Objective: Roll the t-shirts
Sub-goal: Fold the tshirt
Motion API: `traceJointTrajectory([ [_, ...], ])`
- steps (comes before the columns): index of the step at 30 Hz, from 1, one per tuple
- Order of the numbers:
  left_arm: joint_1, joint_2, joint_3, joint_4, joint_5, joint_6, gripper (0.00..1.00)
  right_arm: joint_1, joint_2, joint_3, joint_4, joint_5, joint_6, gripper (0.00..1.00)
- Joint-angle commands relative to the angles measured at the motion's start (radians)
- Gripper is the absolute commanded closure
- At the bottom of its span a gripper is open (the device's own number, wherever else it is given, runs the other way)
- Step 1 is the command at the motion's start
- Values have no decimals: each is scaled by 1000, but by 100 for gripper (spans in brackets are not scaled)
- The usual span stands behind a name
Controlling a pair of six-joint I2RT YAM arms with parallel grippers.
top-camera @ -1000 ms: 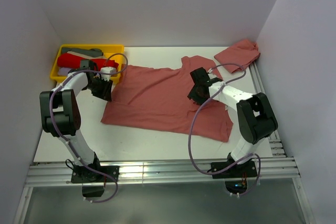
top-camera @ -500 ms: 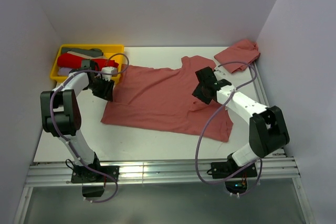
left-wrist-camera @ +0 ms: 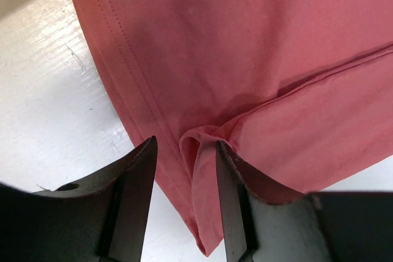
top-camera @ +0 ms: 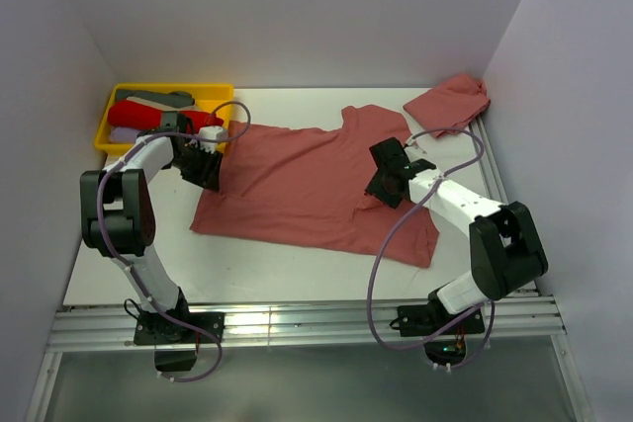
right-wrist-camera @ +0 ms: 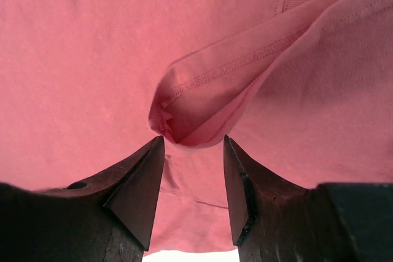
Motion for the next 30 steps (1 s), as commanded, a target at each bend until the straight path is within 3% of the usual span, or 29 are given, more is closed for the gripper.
traceJointTrajectory([
  [1,-4,-19,9,7,38,-12,50,-4,13,23,36,20,-3,49],
  [9,-4,20,17,7,18,-18,57,-7,146,111,36,17,-32,52],
  [16,-4,21,17,26,-13,-41,87,-30,235,157,80,9,-52,55],
  [21,-5,-3,8,69,-59,-75,99,-52,255,146,116,9,-64,56],
  [30,-5,-15,-6,124,-146,-128,100,-85,237,97,190,-2,-87,55],
])
